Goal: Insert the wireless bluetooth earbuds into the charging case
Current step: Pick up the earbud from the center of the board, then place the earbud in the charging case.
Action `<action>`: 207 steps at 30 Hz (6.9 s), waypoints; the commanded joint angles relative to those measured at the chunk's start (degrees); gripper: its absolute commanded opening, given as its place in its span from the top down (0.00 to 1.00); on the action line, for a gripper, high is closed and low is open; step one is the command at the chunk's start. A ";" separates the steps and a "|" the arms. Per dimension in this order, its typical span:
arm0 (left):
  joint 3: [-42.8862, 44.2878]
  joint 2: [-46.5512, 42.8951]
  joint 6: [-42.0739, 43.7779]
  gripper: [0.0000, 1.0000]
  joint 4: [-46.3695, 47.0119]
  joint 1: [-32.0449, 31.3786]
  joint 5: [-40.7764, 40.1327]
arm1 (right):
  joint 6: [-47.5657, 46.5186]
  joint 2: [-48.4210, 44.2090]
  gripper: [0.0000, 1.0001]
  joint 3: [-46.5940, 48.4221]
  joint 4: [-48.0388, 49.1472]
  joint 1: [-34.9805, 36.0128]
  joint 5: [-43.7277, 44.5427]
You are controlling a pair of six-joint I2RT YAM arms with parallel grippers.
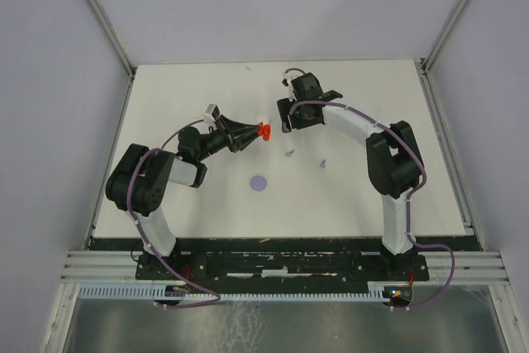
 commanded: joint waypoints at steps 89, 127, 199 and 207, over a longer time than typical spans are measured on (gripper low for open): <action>-0.43 0.25 1.12 0.97 6.54 1.60 0.85 | -8.16 25.13 0.58 33.85 -18.59 1.89 6.06; 2.11 0.83 1.24 0.97 3.19 0.52 1.03 | -5.49 -14.36 0.96 -14.14 37.92 -0.12 5.30; 10.34 6.64 -9.15 0.97 12.89 -3.85 5.77 | 0.34 -21.95 0.99 -56.10 107.84 -0.43 -29.08; 10.34 6.14 -9.10 0.97 12.69 -3.78 5.78 | 0.19 -21.85 0.99 -56.21 107.43 -0.42 -29.10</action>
